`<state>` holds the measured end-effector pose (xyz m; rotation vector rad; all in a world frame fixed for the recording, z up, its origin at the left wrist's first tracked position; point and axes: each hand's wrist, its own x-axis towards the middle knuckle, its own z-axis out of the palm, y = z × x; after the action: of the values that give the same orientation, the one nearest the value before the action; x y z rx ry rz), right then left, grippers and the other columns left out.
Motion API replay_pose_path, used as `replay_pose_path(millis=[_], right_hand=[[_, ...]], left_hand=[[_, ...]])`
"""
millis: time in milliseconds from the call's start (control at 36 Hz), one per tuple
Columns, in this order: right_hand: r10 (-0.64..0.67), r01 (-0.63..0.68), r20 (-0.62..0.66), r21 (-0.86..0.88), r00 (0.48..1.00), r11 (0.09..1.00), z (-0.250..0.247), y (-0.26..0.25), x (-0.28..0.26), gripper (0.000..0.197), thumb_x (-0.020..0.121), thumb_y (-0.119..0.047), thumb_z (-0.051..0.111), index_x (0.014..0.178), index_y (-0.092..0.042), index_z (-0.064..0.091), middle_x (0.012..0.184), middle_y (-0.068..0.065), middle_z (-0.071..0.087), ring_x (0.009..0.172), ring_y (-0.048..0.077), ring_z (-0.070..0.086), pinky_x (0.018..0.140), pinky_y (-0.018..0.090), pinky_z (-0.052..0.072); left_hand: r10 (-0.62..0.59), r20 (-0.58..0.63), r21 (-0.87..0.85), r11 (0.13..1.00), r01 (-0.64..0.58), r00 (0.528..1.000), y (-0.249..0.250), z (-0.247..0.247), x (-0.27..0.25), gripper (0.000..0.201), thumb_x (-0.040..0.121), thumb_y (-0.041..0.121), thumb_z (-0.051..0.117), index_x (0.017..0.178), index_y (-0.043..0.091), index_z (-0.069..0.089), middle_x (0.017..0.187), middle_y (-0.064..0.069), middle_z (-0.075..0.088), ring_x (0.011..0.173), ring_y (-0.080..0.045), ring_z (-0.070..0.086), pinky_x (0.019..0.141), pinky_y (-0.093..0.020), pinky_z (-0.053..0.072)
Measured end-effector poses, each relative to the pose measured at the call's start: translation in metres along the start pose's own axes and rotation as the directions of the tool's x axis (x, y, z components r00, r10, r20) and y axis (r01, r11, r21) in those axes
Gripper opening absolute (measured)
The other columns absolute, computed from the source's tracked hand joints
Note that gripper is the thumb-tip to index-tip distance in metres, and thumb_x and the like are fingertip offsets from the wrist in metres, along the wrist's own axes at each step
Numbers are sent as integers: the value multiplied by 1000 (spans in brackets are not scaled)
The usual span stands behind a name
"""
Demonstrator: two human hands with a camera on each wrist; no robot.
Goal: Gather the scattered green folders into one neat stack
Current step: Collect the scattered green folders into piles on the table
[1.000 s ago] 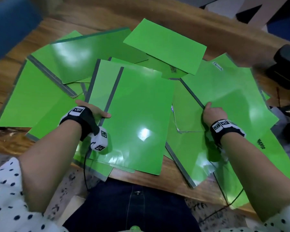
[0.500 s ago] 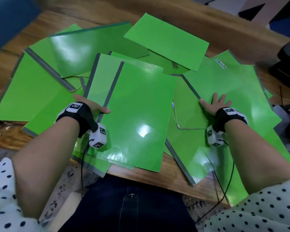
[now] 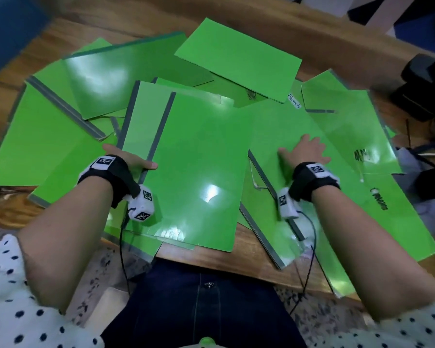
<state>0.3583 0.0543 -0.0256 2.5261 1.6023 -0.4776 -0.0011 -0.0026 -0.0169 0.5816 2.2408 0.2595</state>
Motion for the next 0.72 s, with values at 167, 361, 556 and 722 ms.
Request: replay_pose_path(millis=[167,361,556,722], right_hand=[[140,-131,124,-76,982,988,-22,47,37,123,57,-79,64,151,-19,10,157,16,10,142,38,20,108,61,28],[213,-223,221,20,952,975,-20,45,39,142,49,-71,77,150,-17,-7,157,19,13,140,42,24,107,60,30],[146,-185,198,195,969,963,-45,31,16,102,58,-51,84,133,2,40,128,18,56,92,33,59,70,38,48],[73,-75,16,109,997,991,-90,21,-9,61,57,-54,84,73,-6,48,66,7,56,54,19,51,53,29,44]], left_hand=[[-63,29,279,959,52,998,3,-2,21,146,46,47,89,149,0,-2,151,-24,27,132,-40,38,106,-49,38],[-45,46,374,927,24,998,5,0,28,132,55,49,85,150,2,7,153,-20,24,134,-37,38,109,-44,37],[-51,23,333,942,40,998,4,-1,25,138,47,48,89,148,-2,10,147,-24,34,124,-40,48,101,-48,44],[7,86,473,880,-47,996,9,-6,11,115,60,63,76,146,5,28,151,-19,28,126,-36,46,105,-44,40]])
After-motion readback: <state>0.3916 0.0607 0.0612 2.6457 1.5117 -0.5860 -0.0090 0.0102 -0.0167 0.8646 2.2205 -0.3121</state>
